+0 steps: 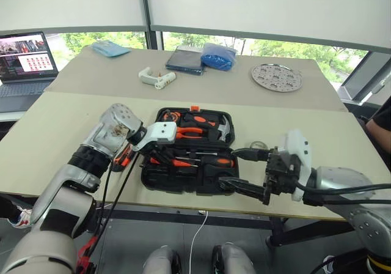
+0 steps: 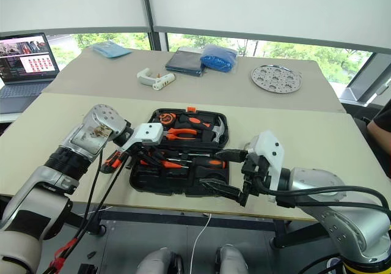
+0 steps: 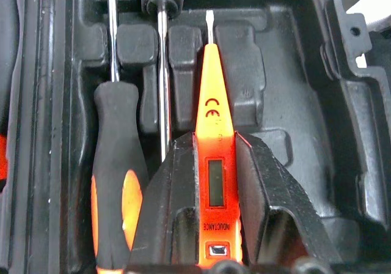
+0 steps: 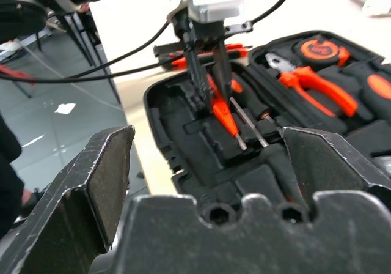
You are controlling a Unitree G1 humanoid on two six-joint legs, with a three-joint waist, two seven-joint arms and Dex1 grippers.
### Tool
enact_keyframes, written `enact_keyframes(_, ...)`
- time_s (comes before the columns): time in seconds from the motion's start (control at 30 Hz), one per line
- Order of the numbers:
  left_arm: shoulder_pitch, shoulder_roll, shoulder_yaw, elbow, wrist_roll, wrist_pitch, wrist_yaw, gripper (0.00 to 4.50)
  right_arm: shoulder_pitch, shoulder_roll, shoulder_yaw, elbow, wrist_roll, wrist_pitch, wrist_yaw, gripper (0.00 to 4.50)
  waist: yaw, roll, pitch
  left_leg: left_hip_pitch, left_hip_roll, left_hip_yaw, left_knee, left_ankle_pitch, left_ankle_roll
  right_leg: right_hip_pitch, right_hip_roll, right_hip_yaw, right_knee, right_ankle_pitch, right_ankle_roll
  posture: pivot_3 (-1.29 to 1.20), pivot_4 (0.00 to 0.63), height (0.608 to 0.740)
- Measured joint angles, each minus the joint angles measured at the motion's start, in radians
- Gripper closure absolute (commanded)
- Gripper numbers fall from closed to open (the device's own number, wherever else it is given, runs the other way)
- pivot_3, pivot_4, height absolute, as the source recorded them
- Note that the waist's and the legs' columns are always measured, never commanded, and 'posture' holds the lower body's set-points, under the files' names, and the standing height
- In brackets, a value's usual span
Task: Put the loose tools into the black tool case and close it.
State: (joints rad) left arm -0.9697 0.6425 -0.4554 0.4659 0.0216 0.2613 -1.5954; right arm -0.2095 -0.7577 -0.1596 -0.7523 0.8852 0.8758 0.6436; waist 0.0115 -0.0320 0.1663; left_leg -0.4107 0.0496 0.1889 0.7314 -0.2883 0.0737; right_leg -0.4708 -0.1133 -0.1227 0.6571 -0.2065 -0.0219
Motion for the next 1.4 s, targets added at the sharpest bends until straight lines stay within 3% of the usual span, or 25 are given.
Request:
enact_keyframes(0.03, 0.001, -0.002, 0.0, -0.002, 0.001, 0.007, -0.002, 2.9, 0.0, 0.0, 0.0, 0.001, 0.0, 0.0, 0.0, 0.0, 0.0, 0.0, 0.0, 0.0, 0.0, 0.0, 0.0, 0.0, 0.0, 0.0, 0.0, 0.0, 0.0, 0.0, 0.0, 0.0, 0.15, 0.718)
enact_keyframes(0.27, 0.027, 0.014, 0.006, -0.079, -0.051, 0.086, -0.016, 0.28, -0.017, 0.0, 0.004, 0.018, 0.001, 0.0, -0.013, 0.0, 0.0, 0.0, 0.0, -0.001, 0.0, 0.0, 0.0, 0.0, 0.0, 0.0, 0.0, 0.0, 0.0, 0.0, 0.0, 0.0, 0.15, 0.718)
enact_keyframes(0.4, 0.029, 0.028, 0.127, -0.096, -0.149, 0.093, -0.016, 0.28, -0.021, 0.0, 0.01, 0.019, 0.002, 0.0, -0.016, 0.0, -0.001, 0.0, 0.0, 0.0, 0.0, 0.0, 0.0, 0.0, 0.0, 0.0, 0.0, 0.0, 0.0, 0.0, 0.0, 0.0, 0.15, 0.718)
enact_keyframes(0.5, 0.048, 0.039, 0.197, -0.091, -0.194, 0.094, -0.01, 1.08, -0.021, 0.0, 0.01, 0.027, 0.002, 0.0, -0.017, 0.0, -0.002, 0.0, 0.0, 0.0, 0.0, 0.0, 0.0, 0.0, 0.0, 0.0, 0.0, 0.0, 0.0, 0.0, 0.0, 0.0, 0.15, 0.718)
enact_keyframes(0.8, 0.121, -0.068, 0.279, 0.081, -0.248, 0.136, 0.116, 4.45, -0.031, 0.006, 0.042, 0.04, 0.001, 0.0, -0.022, 0.0, -0.001, 0.0, 0.0, 0.001, -0.001, 0.0, 0.001, 0.001, 0.001, 0.002, 0.0, 0.0, -0.001, 0.001, 0.001, 0.0, 0.15, 0.718)
enact_keyframes(1.07, 0.209, -0.101, 0.272, 0.048, -0.216, 0.07, 0.169, 4.45, -0.077, 0.006, 0.059, 0.061, 0.002, 0.003, -0.031, 0.0, -0.005, 0.0, 0.0, 0.002, 0.0, 0.0, 0.001, 0.001, 0.001, 0.003, 0.0, 0.0, -0.001, 0.004, -0.003, 0.0, 0.15, 0.718)
enact_keyframes(1.4, 0.35, -0.048, 0.279, -0.103, -0.211, -0.048, 0.187, 4.45, -0.099, 0.005, 0.082, 0.084, 0.001, 0.005, -0.024, 0.0, -0.011, 0.004, -0.002, 0.01, 0.0, -0.001, -0.001, 0.0, 0.001, 0.011, -0.001, 0.0, -0.004, 0.002, 0.0, 0.0, 0.15, 0.718)
